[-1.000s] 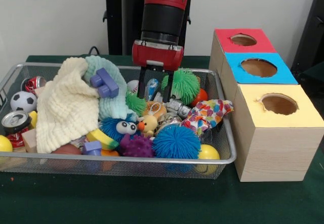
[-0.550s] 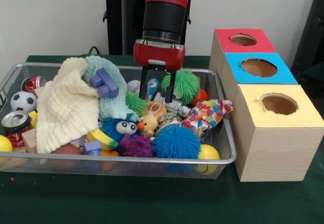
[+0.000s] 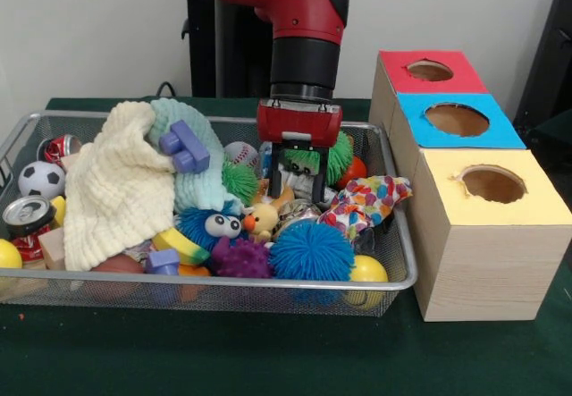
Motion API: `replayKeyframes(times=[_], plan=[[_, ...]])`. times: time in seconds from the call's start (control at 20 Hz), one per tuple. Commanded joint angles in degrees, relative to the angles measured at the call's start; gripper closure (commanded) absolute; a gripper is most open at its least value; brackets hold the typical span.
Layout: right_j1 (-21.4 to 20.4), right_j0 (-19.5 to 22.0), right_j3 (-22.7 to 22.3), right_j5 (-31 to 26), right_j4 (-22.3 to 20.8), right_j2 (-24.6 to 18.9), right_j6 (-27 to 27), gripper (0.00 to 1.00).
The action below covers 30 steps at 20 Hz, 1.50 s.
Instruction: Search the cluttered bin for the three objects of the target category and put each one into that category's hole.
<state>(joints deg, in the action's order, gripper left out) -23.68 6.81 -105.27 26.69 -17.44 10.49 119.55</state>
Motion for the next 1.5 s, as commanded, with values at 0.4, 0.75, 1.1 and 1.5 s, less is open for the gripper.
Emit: replayKeyframes(times=[0.4, 0.75, 1.1, 1.5], plan=[[2.6, 0.5, 3.1, 3.6, 3.2, 4.4, 5.0, 0.00], [-1.8, 1.2, 0.7, -1.9, 1.5, 1.5, 6.4, 0.00], [1.9, 2.3, 2.0, 1.2, 0.8, 0.0, 6.5, 0.00], [5.3, 4.6, 3.1, 2.4, -1.9, -4.3, 7.4, 0.00]])
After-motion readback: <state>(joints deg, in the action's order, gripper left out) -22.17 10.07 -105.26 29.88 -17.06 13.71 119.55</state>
